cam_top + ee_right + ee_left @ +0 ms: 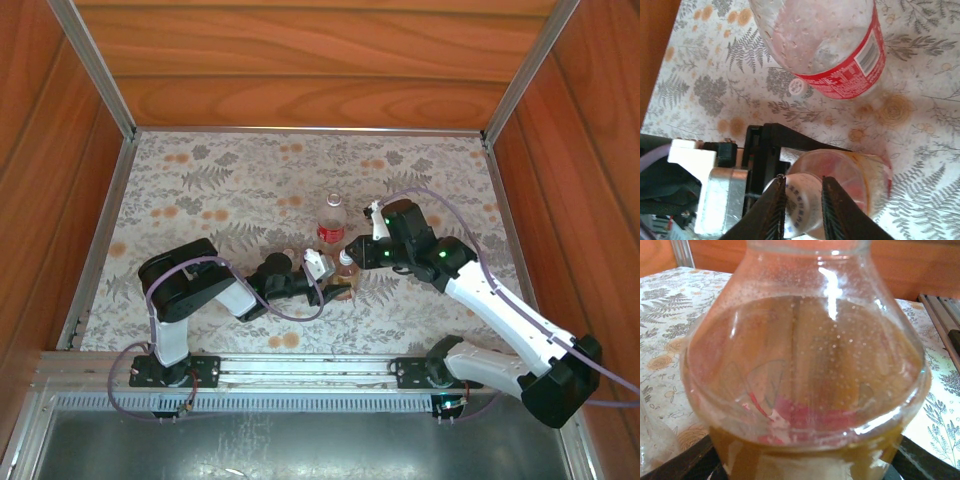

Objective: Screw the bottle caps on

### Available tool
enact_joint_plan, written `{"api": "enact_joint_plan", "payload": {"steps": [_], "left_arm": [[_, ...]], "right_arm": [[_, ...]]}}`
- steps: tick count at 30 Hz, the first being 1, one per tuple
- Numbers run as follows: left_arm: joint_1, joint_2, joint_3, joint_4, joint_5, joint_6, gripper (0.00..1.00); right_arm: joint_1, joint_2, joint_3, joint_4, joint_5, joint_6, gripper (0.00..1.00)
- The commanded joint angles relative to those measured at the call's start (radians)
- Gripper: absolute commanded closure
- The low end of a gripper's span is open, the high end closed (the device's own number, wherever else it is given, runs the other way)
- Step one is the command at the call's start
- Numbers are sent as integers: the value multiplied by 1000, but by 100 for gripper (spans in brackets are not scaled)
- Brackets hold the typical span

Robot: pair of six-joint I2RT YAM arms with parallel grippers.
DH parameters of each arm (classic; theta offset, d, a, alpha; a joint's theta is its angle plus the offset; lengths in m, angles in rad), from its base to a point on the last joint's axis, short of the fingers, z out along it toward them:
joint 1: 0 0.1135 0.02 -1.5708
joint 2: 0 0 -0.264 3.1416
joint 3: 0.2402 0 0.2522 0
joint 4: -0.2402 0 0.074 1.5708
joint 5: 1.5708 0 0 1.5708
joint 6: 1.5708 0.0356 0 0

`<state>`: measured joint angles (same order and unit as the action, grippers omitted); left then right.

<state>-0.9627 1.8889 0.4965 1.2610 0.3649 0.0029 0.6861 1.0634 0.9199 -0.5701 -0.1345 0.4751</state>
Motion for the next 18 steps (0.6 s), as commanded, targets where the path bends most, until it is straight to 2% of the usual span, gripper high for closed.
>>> {"api": "enact_joint_plan", "payload": {"steps": [1,7,13,18], "left_arm": [[-3,52,-20,-186,12,-11,35],[-3,49,-21,-189,13,-29,35],[4,54,-5,-198,21,-61,35],[5,55,-3,-203,19,-49,36]], "right_arm": [[-6,10,14,-16,-22,-21,79],[-5,-29,-17,-69,-26,-20,87],[4,-108,-74,-121,-143,-23,90],[6,-174,-79,-130,-125,-15,89]]}}
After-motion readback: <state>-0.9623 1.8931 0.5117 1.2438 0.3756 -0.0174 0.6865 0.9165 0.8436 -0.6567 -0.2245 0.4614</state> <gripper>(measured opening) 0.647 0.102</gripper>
